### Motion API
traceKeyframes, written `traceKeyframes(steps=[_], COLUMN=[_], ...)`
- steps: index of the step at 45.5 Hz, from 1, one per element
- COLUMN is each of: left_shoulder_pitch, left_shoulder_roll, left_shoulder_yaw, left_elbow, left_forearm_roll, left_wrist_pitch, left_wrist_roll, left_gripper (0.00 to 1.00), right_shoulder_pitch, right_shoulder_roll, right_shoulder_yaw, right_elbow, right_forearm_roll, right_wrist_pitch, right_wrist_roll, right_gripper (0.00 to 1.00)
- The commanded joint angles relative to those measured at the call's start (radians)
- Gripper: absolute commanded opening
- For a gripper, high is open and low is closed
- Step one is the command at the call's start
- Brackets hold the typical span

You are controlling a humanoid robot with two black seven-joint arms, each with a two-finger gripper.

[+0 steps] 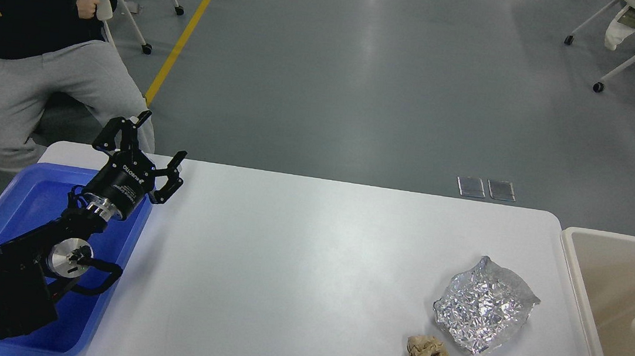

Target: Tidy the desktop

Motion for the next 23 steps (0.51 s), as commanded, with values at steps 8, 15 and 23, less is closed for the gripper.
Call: traceKeyframes(steps=[8,15,23], left_shoulder_pitch=[0.001,0.001,0.001], left_shoulder_roll=[0.000,0.000,0.000], left_shoulder_yaw=[0.000,0.000,0.000], left_elbow=[0.000,0.000,0.000], left_forearm_roll=[0.000,0.000,0.000], left_wrist_pitch=[0.000,0.000,0.000], left_wrist_roll=[0.000,0.000,0.000], left_gripper=[1.00,1.00,1.00], right_shoulder_pitch=[-0.038,-0.045,-0.041], right_shoulder_roll=[0.012,0.020,0.021], right_shoulder_yaw=[0.019,0.040,0.042], right_elbow=[-0.011,-0.011,-0.009], right_forearm_roll=[0.001,0.001,0.001], right_wrist_pitch=[0.000,0.000,0.000], right_wrist_roll=[0.024,0.024,0.024], right_gripper=[0.50,0.75,0.98])
